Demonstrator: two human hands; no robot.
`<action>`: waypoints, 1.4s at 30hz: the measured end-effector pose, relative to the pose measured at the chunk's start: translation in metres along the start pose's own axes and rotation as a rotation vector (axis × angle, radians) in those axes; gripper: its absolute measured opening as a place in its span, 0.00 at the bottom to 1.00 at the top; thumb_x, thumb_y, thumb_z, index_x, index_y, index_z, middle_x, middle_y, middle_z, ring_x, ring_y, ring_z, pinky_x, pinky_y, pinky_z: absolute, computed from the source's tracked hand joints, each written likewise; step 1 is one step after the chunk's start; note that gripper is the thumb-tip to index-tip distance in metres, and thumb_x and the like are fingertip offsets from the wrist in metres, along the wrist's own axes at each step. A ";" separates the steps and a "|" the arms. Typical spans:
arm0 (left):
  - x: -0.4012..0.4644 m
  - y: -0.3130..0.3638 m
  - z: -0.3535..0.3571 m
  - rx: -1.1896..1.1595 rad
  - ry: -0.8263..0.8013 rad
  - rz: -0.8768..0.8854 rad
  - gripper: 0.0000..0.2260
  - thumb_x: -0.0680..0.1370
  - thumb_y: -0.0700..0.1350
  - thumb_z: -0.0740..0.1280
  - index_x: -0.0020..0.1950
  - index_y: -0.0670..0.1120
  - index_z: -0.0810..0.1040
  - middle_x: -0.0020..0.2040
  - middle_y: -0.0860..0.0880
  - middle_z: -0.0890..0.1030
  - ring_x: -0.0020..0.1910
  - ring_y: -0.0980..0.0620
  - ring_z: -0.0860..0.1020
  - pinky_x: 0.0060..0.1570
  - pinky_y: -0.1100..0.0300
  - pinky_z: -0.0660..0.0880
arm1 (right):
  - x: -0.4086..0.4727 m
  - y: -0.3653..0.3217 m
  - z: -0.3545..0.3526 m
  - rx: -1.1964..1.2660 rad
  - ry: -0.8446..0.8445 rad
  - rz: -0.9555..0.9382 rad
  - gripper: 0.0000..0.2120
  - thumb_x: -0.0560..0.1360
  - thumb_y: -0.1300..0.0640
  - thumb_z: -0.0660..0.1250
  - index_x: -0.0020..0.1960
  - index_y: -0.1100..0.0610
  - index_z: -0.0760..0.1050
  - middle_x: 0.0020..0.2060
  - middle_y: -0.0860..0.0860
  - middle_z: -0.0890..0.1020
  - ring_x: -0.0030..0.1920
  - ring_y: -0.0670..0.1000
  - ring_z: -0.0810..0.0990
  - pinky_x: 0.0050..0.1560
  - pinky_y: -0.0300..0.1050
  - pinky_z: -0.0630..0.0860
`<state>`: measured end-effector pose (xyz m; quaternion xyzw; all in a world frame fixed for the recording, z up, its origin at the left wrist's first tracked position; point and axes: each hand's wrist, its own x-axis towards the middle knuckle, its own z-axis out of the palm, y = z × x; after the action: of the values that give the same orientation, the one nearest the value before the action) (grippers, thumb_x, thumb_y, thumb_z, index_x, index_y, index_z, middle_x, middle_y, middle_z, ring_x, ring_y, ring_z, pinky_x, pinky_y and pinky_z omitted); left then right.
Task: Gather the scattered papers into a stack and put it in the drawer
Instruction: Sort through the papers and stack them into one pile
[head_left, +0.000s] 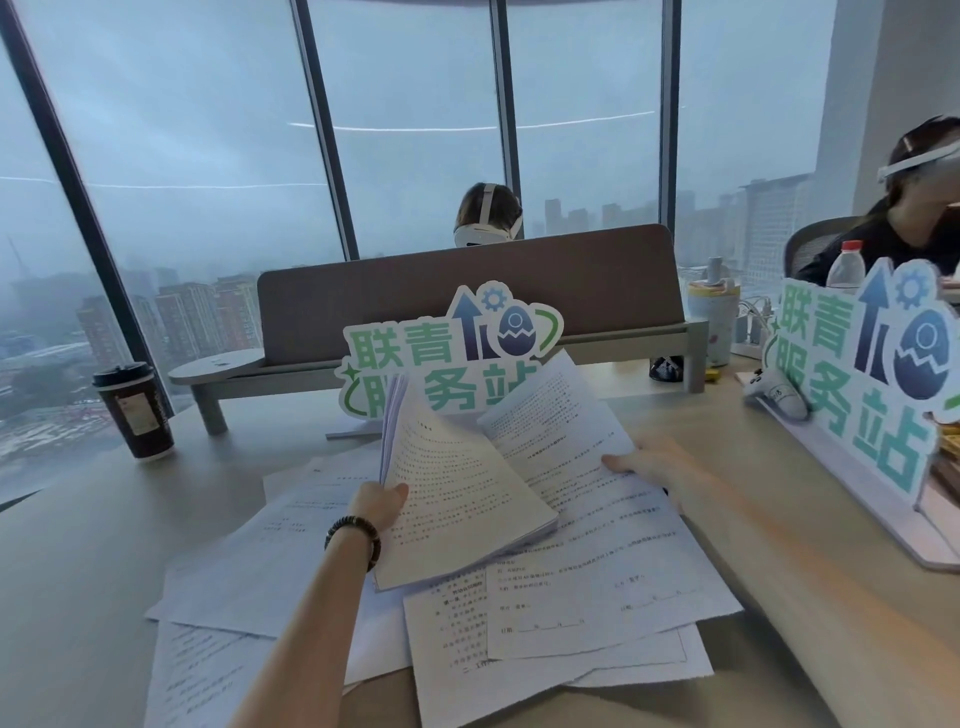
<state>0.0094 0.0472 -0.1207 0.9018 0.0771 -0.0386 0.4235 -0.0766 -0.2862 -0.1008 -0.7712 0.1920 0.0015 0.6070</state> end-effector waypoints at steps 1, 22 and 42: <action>0.000 0.000 -0.001 0.000 -0.002 0.000 0.20 0.82 0.47 0.61 0.66 0.33 0.72 0.59 0.37 0.78 0.58 0.40 0.76 0.52 0.56 0.70 | -0.002 -0.003 -0.002 0.020 -0.030 0.017 0.15 0.74 0.56 0.74 0.58 0.61 0.79 0.48 0.59 0.86 0.48 0.60 0.85 0.56 0.58 0.80; -0.016 0.014 0.014 0.051 -0.083 0.026 0.22 0.82 0.49 0.61 0.69 0.35 0.71 0.66 0.38 0.76 0.64 0.41 0.75 0.58 0.56 0.71 | -0.020 -0.077 0.003 -0.001 -0.067 -0.183 0.11 0.74 0.57 0.73 0.50 0.64 0.79 0.46 0.56 0.83 0.38 0.50 0.82 0.33 0.39 0.76; -0.035 0.018 0.003 -0.669 -0.255 0.091 0.11 0.80 0.44 0.66 0.56 0.38 0.79 0.48 0.39 0.84 0.44 0.42 0.83 0.41 0.51 0.82 | -0.040 -0.120 -0.024 0.184 -0.206 -0.267 0.19 0.77 0.58 0.69 0.65 0.65 0.76 0.56 0.59 0.83 0.51 0.57 0.83 0.60 0.53 0.78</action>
<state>-0.0219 0.0297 -0.1042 0.7036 -0.0080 -0.1046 0.7028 -0.0834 -0.2738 0.0269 -0.7269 0.0242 -0.0176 0.6861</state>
